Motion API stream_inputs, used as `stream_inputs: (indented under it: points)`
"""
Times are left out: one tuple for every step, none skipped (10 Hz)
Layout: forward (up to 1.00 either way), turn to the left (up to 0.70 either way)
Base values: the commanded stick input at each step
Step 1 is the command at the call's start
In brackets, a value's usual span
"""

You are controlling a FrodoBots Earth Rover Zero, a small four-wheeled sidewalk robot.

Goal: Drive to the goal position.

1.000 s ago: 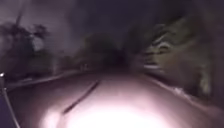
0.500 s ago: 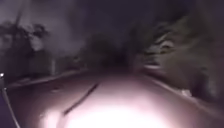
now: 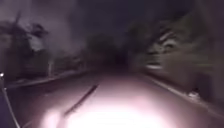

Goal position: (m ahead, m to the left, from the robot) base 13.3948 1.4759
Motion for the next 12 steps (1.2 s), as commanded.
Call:
stream_inputs:
  points:
    - [0.50,0.00]
    - [0.50,0.00]
    - [0.50,0.03]
    - [0.50,0.09]
    - [0.50,0.03]
    - [0.50,0.00]
    - [0.50,0.00]
    - [0.50,0.00]
    - [0.50,0.00]
    - [0.50,0.00]
    - [0.50,0.00]
    - [0.50,0.00]
